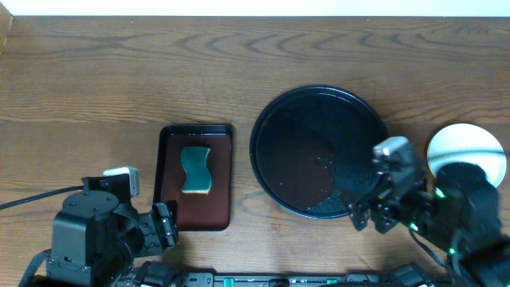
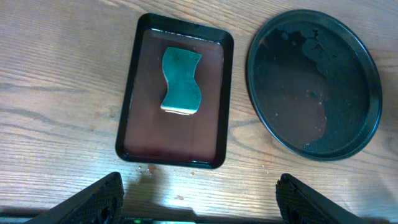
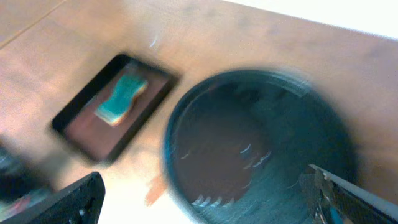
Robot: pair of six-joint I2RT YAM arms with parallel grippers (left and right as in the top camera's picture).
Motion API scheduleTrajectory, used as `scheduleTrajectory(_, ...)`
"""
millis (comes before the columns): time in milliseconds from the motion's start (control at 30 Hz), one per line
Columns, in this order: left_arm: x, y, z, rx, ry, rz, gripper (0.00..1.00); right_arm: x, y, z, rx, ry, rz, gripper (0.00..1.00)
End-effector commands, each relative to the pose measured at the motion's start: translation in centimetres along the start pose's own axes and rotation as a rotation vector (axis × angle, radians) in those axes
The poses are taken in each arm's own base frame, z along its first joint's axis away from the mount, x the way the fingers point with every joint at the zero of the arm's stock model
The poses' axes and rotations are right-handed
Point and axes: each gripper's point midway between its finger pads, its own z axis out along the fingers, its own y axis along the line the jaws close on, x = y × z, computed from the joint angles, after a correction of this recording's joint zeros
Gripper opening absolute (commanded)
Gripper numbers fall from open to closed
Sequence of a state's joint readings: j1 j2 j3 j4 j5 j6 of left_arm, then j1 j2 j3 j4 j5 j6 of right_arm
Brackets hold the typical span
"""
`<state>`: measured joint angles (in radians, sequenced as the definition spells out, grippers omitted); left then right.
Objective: Clean dirty plates on tray and stack at the side
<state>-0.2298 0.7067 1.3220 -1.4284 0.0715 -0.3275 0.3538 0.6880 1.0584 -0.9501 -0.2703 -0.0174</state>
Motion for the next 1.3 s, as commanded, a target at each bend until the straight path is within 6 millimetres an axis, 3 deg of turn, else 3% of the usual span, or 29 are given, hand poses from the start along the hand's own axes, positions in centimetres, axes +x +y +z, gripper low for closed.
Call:
scheduleTrajectory(0, -0.2, 0.3, -0.1, -0.016, -0.009, 0.010, 0.79, 0.7, -2.7, -0.7, 0.139, -0.089, -0.118, 0.99)
scheduleTrajectory(67, -0.2, 0.3, -0.1, -0.016, -0.009, 0.010, 0.79, 1.4, -3.9, -0.9, 0.194, -0.154, -0.106, 0.99)
scheduleTrajectory(233, -0.2, 0.3, -0.1, -0.016, -0.009, 0.010, 0.80, 5.4, -6.7, -1.0, 0.349, -0.204, -0.071, 0.99)
scheduleTrajectory(467, -0.2, 0.3, -0.1, -0.016, -0.009, 0.010, 0.79, 9.8, -9.5, 2.3, 0.430, -0.289, -0.011, 0.99)
scheduleTrajectory(900, -0.2, 0.3, -0.1, -0.016, -0.009, 0.010, 0.79, 10.6, -11.4, 5.9, 0.439, -0.493, -0.023, 0.99)
scheduleTrajectory(1267, -0.2, 0.3, -0.1, -0.016, -0.009, 0.010, 0.80, 10.5, -11.5, 6.0, 0.445, -0.510, -0.035, 0.99)
